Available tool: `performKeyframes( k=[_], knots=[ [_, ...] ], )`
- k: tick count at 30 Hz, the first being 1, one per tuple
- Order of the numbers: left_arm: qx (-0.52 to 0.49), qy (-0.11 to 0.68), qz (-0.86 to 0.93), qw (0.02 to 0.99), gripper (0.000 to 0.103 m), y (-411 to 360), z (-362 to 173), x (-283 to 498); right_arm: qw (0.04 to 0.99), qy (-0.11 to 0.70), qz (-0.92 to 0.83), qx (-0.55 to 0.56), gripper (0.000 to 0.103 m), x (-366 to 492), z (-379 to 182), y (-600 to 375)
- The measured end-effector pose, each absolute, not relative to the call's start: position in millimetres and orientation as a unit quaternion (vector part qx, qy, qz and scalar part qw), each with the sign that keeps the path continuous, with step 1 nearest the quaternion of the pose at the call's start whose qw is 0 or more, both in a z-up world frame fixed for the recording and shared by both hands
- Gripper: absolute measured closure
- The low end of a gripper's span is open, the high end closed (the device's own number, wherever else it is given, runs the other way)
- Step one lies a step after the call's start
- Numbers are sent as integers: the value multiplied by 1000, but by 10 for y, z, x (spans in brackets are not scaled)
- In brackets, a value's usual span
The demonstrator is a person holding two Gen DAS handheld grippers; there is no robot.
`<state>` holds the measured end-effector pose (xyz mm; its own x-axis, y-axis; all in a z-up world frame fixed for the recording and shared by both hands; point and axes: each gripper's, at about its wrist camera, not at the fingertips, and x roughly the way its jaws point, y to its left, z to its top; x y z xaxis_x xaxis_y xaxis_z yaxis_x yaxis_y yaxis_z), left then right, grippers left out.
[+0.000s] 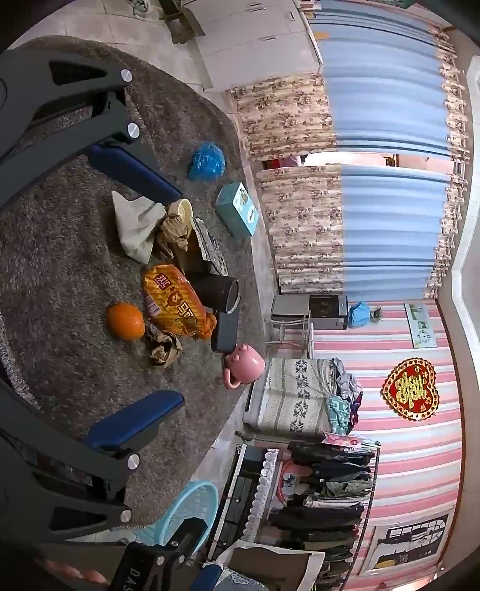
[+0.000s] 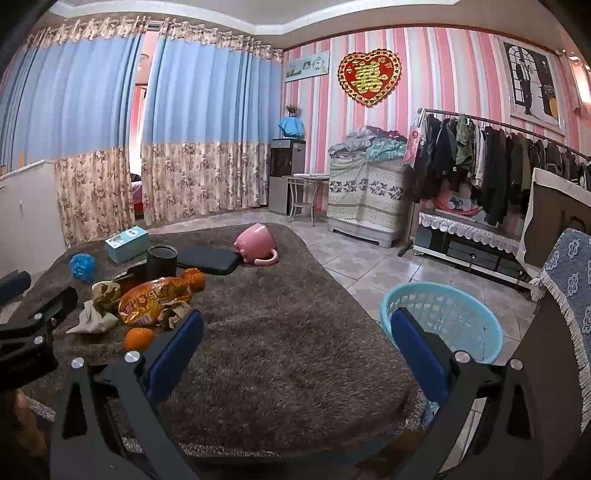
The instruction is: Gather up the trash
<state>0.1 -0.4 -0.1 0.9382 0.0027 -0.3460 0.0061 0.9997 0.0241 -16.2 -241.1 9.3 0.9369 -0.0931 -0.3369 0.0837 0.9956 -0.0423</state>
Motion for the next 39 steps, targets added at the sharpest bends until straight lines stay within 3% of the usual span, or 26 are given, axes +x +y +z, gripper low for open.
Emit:
performKeyframes(
  k=[39],
  knots=[
    [4, 169, -2, 986, 5, -28, 87, -66, 983, 177, -46, -9, 4, -136, 81, -2436]
  ],
)
